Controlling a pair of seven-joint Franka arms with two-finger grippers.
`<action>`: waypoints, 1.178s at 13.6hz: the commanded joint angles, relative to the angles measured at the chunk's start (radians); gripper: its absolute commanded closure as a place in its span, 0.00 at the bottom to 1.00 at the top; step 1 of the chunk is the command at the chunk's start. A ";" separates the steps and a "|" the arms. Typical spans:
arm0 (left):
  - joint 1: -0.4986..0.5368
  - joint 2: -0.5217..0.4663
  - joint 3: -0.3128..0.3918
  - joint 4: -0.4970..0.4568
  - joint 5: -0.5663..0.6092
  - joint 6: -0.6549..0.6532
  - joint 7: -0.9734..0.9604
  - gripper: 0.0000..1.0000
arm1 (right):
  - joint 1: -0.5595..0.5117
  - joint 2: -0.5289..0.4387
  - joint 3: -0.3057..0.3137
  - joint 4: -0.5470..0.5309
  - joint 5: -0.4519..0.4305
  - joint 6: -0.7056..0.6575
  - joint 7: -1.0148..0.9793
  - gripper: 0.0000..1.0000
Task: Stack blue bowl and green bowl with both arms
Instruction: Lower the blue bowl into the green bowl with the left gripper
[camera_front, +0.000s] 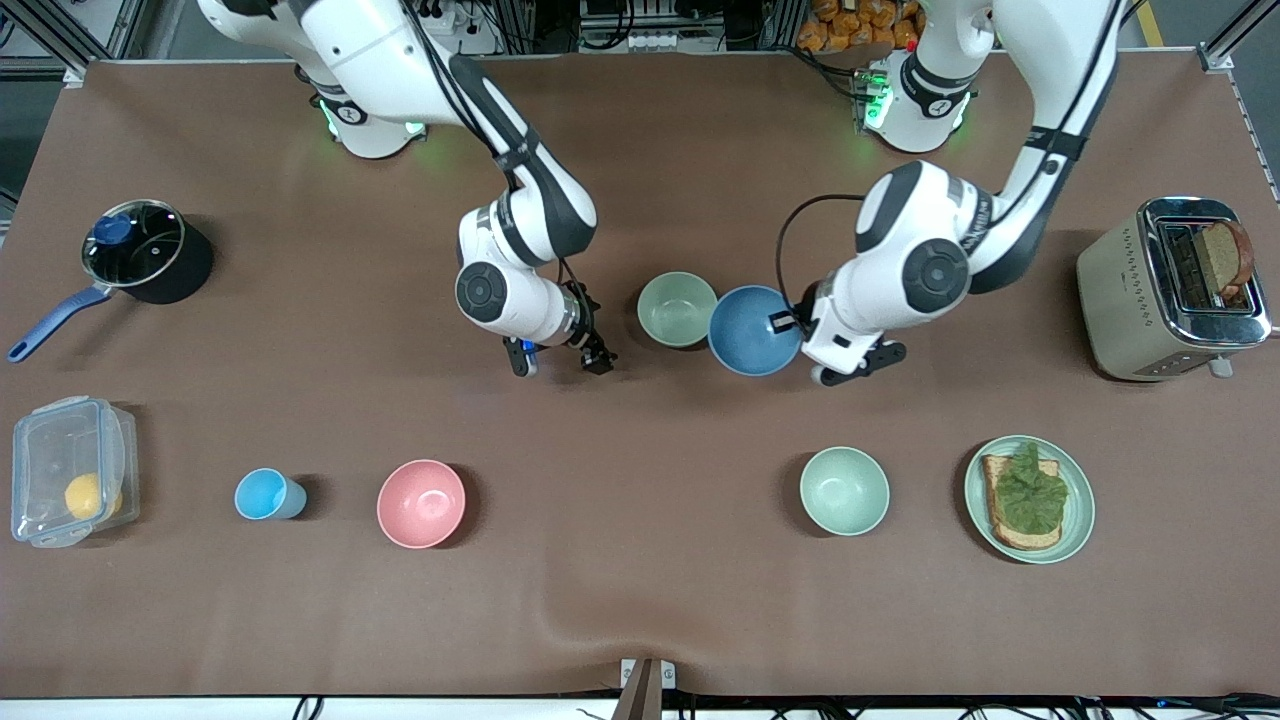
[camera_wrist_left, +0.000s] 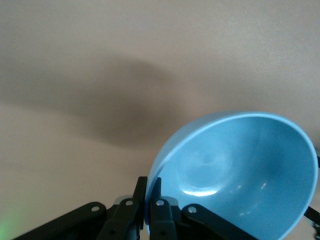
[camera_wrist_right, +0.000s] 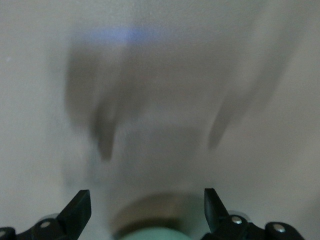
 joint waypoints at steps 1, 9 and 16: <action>-0.009 -0.019 -0.070 -0.093 -0.029 0.147 -0.113 1.00 | 0.009 0.040 0.015 0.009 0.096 0.060 -0.021 0.00; -0.113 0.015 -0.073 -0.129 -0.026 0.232 -0.222 1.00 | 0.027 0.037 0.017 0.004 0.271 0.071 -0.138 0.00; -0.122 0.070 -0.072 -0.101 -0.015 0.249 -0.222 1.00 | 0.027 0.031 0.018 0.004 0.273 0.062 -0.137 0.00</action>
